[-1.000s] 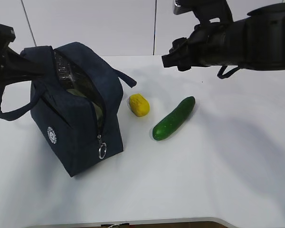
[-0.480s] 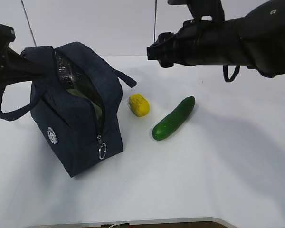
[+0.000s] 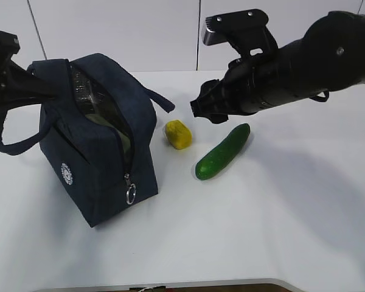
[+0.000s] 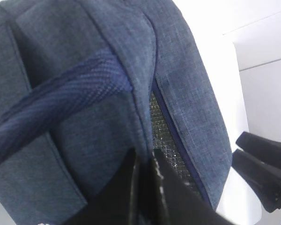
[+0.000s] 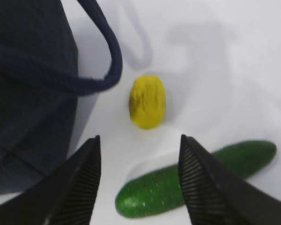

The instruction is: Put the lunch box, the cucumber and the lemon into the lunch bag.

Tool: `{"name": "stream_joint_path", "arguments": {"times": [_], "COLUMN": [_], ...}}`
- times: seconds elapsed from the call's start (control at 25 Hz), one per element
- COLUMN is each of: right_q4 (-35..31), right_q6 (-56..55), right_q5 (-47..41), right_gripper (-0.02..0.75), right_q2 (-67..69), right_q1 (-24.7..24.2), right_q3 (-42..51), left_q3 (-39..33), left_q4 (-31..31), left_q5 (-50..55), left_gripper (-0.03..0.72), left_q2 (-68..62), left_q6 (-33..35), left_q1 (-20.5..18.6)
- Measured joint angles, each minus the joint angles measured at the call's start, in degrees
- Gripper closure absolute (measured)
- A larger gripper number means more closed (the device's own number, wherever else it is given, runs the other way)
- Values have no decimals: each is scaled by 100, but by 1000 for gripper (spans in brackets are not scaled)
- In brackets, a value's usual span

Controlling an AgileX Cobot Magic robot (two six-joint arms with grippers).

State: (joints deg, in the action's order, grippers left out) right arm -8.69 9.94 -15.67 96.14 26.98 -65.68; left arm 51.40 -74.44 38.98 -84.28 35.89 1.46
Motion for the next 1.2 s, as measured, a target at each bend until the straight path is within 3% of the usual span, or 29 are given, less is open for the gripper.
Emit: {"name": "stream_joint_path", "arguments": {"times": [0.12, 0.52, 0.8, 1.2], "right_q4": [295, 391, 1121, 1170], "right_q6": [-351, -502, -1111, -2060], "right_q5": [-213, -440, -561, -803], "right_gripper": [312, 312, 312, 312], "right_q2": [-25, -42, -42, -42], "right_q1": [0, 0, 0, 0], "right_q3": [0, -10, -10, -34], "left_q3": [0, 0, 0, 0], "left_q4": [0, 0, 0, 0], "left_q5": [0, 8, 12, 21], "left_gripper": [697, 697, 697, 697], "left_q2": [0, 0, 0, 0], "left_q6": [0, 0, 7, 7], "left_q1": [0, 0, 0, 0]}}
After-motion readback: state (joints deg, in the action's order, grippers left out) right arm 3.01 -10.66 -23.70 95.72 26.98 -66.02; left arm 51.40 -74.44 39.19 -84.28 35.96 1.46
